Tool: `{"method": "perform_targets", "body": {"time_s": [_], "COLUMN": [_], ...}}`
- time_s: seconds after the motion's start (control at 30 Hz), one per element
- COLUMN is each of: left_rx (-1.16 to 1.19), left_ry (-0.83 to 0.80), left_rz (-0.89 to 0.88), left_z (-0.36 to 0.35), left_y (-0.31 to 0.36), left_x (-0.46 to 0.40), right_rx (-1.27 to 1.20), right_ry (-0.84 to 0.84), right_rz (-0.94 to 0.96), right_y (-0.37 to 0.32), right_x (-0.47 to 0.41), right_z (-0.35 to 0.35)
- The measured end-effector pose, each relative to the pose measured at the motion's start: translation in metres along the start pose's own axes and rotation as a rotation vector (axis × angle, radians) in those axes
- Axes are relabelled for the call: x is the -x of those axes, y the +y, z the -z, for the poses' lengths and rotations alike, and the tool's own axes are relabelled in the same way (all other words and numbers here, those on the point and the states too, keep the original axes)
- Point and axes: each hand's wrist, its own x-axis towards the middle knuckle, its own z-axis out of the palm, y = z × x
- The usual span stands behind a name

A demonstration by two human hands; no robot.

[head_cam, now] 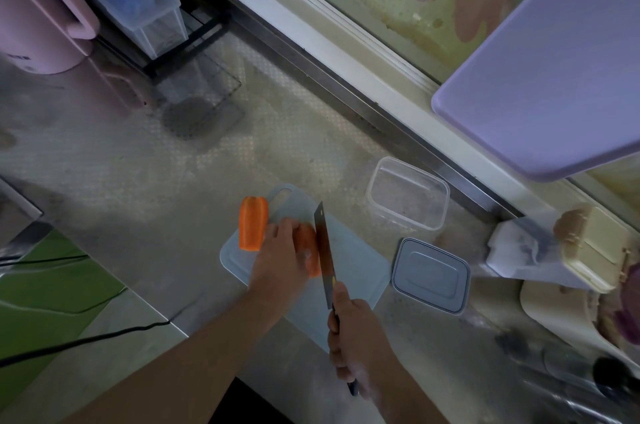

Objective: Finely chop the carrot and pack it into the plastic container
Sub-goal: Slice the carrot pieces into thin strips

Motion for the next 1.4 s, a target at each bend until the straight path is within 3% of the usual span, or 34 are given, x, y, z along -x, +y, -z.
{"method": "perform_targets", "body": {"time_s": [0.43,1.03,1.4], "left_rx": [0.027,0.038,0.029], "left_ry": [0.011,0.011,0.018], "left_rz": [0.017,-0.019,-0.032], "left_z": [-0.001,-0.001,-0.001], "left_y": [-0.002,-0.005,-0.007], "left_x": [-0.002,-0.001,-0.003], "right_rx": [0.060,0.014,0.060], "right_ry": [0.153,0.087,0.154], "right_rz": [0.200,0.227,0.235], "right_y": [0.025,0.021,0.022], "right_x": [-0.045,-0.008,-0.011], "right_z": [-0.023,-0.009,-0.015]}}
